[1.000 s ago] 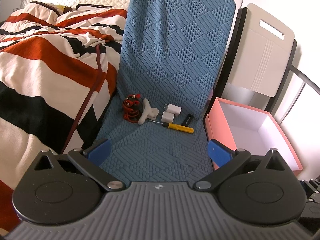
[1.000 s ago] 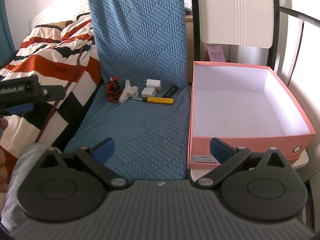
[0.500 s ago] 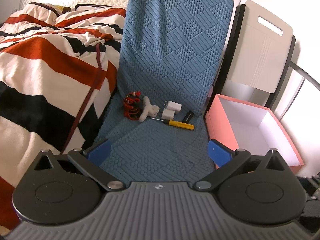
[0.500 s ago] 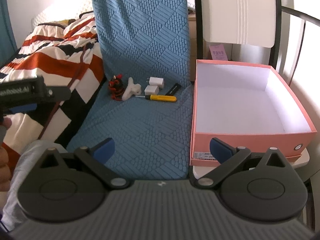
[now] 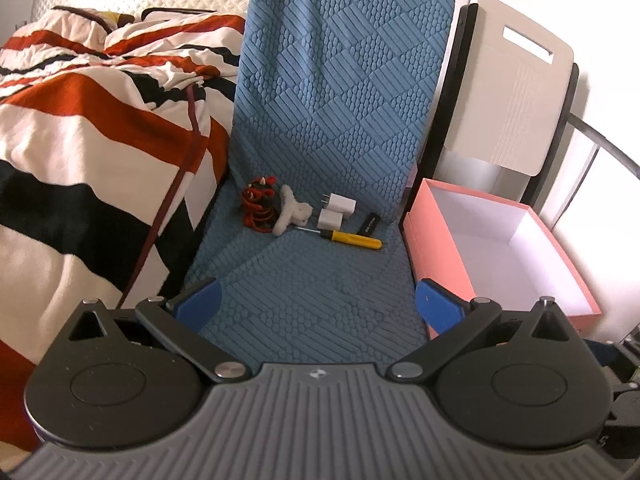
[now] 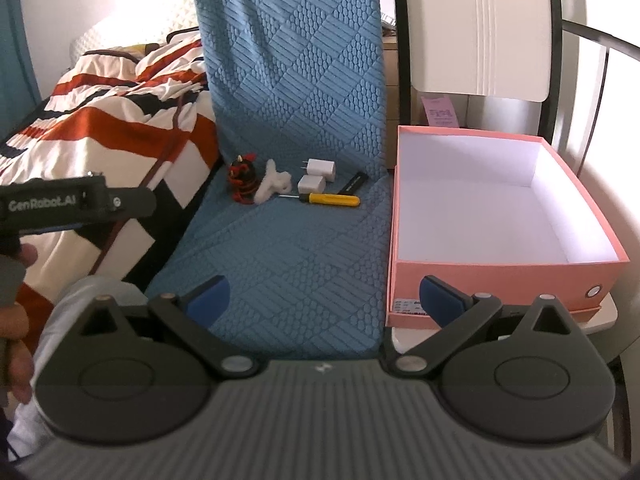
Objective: Organize rigid objects
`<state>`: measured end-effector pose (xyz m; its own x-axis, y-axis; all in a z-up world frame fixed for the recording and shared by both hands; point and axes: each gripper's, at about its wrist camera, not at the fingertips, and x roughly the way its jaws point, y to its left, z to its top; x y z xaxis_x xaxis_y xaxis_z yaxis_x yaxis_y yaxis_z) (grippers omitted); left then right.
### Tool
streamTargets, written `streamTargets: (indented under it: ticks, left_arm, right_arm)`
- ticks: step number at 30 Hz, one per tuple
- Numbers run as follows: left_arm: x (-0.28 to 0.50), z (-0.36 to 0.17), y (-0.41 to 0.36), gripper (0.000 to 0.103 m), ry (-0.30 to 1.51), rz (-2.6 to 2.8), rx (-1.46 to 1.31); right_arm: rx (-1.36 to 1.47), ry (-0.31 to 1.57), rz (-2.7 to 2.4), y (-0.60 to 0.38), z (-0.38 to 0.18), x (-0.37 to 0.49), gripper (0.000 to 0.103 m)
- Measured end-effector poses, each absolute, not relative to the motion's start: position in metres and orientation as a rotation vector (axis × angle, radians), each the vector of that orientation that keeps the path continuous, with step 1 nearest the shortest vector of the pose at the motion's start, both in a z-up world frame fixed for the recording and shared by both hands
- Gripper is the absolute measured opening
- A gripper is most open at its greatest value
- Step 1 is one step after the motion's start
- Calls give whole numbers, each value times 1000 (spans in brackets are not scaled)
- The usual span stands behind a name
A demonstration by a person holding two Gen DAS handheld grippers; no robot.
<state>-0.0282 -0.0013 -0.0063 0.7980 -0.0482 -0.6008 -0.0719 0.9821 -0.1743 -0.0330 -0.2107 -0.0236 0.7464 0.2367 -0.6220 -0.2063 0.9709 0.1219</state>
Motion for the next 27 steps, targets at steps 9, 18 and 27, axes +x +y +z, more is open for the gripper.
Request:
streamTargets:
  ticks: [9,18,27]
  left_arm:
    - [-21,-13,0,103,658,-4,-210]
    - [11,-23,1,103,678,24,-203]
    - [54,-33,6,103,699,11,-185]
  right_arm:
    - [40,679,293,-207,-29,-29,103]
    - [38,696,315,-206,-38,-7,103]
    - [17,699,328,-205,-43,36,103]
